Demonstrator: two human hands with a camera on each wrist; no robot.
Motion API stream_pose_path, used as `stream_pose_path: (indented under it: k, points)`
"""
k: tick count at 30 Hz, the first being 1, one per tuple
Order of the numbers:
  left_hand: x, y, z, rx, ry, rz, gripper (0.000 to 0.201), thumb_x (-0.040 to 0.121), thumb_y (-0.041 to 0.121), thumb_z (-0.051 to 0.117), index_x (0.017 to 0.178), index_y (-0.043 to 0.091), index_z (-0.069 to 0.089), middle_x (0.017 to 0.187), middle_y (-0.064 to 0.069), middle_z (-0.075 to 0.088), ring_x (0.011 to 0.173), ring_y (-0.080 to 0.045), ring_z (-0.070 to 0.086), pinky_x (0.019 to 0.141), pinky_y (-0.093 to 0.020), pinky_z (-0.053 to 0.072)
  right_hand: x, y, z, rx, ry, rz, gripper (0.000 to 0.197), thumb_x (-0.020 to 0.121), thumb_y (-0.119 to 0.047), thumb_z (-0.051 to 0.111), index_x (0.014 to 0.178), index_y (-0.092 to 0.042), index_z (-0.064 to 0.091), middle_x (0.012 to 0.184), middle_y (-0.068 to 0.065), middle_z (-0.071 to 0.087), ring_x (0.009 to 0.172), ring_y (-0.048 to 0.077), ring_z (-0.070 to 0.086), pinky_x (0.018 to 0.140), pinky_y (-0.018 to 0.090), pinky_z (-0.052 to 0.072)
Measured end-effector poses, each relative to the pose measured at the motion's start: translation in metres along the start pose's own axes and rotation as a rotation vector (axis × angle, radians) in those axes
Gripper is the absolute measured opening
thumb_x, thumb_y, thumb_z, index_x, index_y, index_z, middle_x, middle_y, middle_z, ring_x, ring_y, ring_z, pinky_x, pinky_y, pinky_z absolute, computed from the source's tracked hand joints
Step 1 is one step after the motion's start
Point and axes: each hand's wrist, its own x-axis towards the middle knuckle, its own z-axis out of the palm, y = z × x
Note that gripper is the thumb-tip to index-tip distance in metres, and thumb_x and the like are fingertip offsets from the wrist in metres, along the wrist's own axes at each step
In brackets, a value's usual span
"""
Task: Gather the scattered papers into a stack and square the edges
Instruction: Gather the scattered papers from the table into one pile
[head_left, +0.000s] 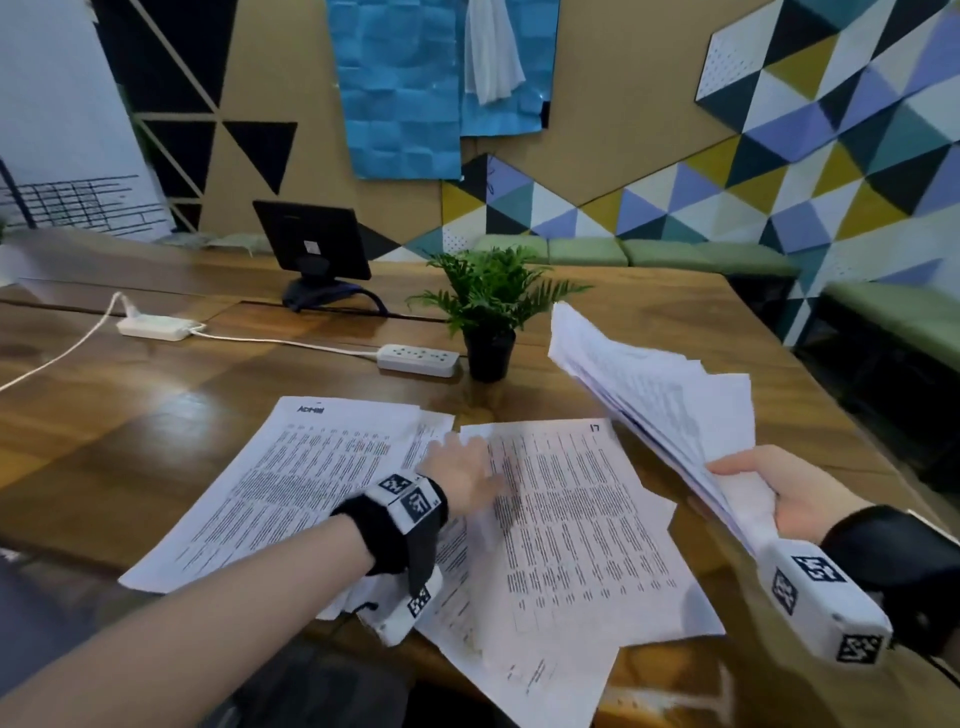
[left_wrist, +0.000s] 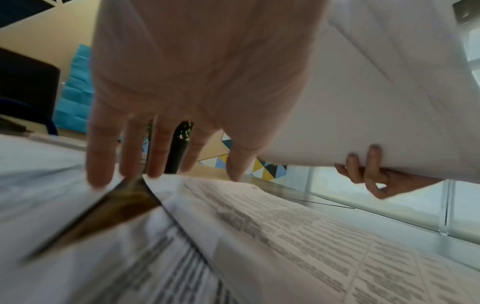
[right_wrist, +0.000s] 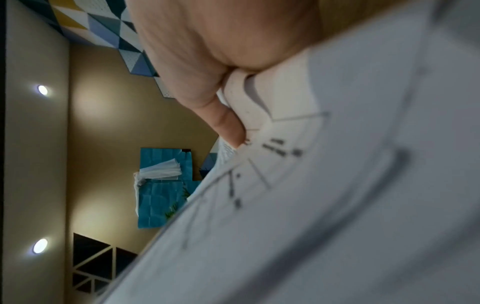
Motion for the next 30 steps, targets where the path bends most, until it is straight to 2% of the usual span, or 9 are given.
stream_pose_path:
  k: [6, 9, 11, 14, 16, 19, 23, 27, 30]
  points:
    - [-0.004, -0.004, -0.011, -0.251, -0.121, -0.196, 0.044, 0.098, 0.017, 0.035, 0.135, -0.006, 0.043, 0.139, -0.022, 0.048, 0.126, -0.041, 0.049, 0.104, -0.042, 0.042, 0.01, 0.041, 0.015, -0.36, 0.108, 0.045, 0.021, 0.079, 0.002, 0.052, 0.097, 0.005, 0.06, 0.08, 0.023, 0.071, 0.064, 0.034, 0.069, 0.062, 0.036, 0.057]
    - [-0.007, -0.004, -0.01, -0.554, -0.166, -0.275, 0.023, 0.094, 0.016, 0.041, 0.111, 0.001, 0.047, 0.1, -0.015, 0.055, 0.082, -0.028, 0.061, 0.086, -0.051, 0.057, 0.017, 0.057, 0.019, -0.511, 0.212, -0.035, 0.04, 0.07, -0.013, 0.062, 0.109, -0.004, 0.056, 0.123, 0.017, 0.053, 0.099, 0.036, 0.057, 0.083, 0.039, 0.051]
    - [-0.012, -0.001, -0.011, -0.691, -0.223, -0.308, 0.016, 0.093, 0.018, 0.046, 0.103, 0.006, 0.042, 0.095, -0.011, 0.052, 0.069, -0.022, 0.056, 0.076, -0.042, 0.058, 0.025, 0.067, 0.009, -0.576, 0.223, -0.047, 0.064, 0.062, -0.027, 0.075, 0.117, -0.01, 0.046, 0.125, 0.01, 0.041, 0.104, 0.034, 0.049, 0.083, 0.038, 0.05]
    - [-0.015, 0.005, -0.008, -0.776, -0.226, -0.319, 0.028, 0.091, 0.024, 0.053, 0.11, 0.004, 0.049, 0.096, -0.01, 0.055, 0.078, -0.021, 0.057, 0.076, -0.032, 0.05, 0.035, 0.076, 0.003, -0.509, 0.149, -0.003, 0.102, 0.045, -0.041, 0.089, 0.13, -0.011, 0.041, 0.131, 0.013, 0.048, 0.101, 0.038, 0.06, 0.07, 0.044, 0.059]
    - [-0.012, 0.009, -0.004, -0.786, -0.223, -0.289, 0.05, 0.092, 0.024, 0.054, 0.136, 0.004, 0.042, 0.123, -0.016, 0.052, 0.107, -0.027, 0.055, 0.089, -0.032, 0.046, 0.022, 0.072, 0.02, -0.421, 0.088, 0.003, 0.07, 0.074, -0.024, 0.077, 0.132, -0.002, 0.044, 0.129, 0.018, 0.056, 0.101, 0.038, 0.063, 0.07, 0.042, 0.059]
    - [-0.015, 0.019, 0.0, -0.715, -0.206, -0.192, 0.064, 0.094, 0.011, 0.052, 0.148, -0.002, 0.02, 0.152, -0.017, 0.031, 0.135, -0.031, 0.039, 0.105, -0.034, 0.037, 0.008, 0.07, 0.033, -0.51, 0.033, -0.034, 0.037, 0.086, -0.012, 0.061, 0.122, -0.001, 0.057, 0.119, 0.018, 0.064, 0.107, 0.039, 0.061, 0.089, 0.046, 0.05]
    - [-0.017, 0.016, -0.003, -0.855, -0.097, 0.023, 0.057, 0.084, -0.002, 0.052, 0.136, 0.009, 0.028, 0.136, -0.013, 0.047, 0.124, -0.029, 0.048, 0.107, -0.043, 0.041, -0.004, 0.06, 0.035, -0.527, 0.008, -0.106, 0.024, 0.089, -0.008, 0.056, 0.112, -0.001, 0.061, 0.102, 0.017, 0.069, 0.072, 0.028, 0.065, 0.061, 0.029, 0.05]
    - [-0.027, -0.007, -0.027, -1.067, -0.056, 0.121, 0.051, 0.087, -0.013, 0.049, 0.128, 0.012, 0.033, 0.136, -0.015, 0.049, 0.126, -0.032, 0.051, 0.106, -0.049, 0.043, -0.015, 0.041, 0.041, -0.274, -0.129, -0.106, 0.023, 0.088, -0.021, 0.061, 0.107, -0.011, 0.065, 0.105, 0.009, 0.074, 0.096, 0.027, 0.07, 0.085, 0.041, 0.053]
    - [-0.032, -0.042, -0.048, -1.142, -0.02, 0.059, 0.043, 0.088, -0.017, 0.044, 0.126, 0.003, 0.045, 0.119, -0.017, 0.062, 0.099, -0.022, 0.069, 0.082, -0.032, 0.058, -0.017, 0.03, 0.064, -0.12, -0.239, -0.006, 0.033, 0.078, -0.026, 0.065, 0.107, -0.012, 0.06, 0.111, 0.013, 0.069, 0.106, 0.029, 0.062, 0.094, 0.042, 0.046]
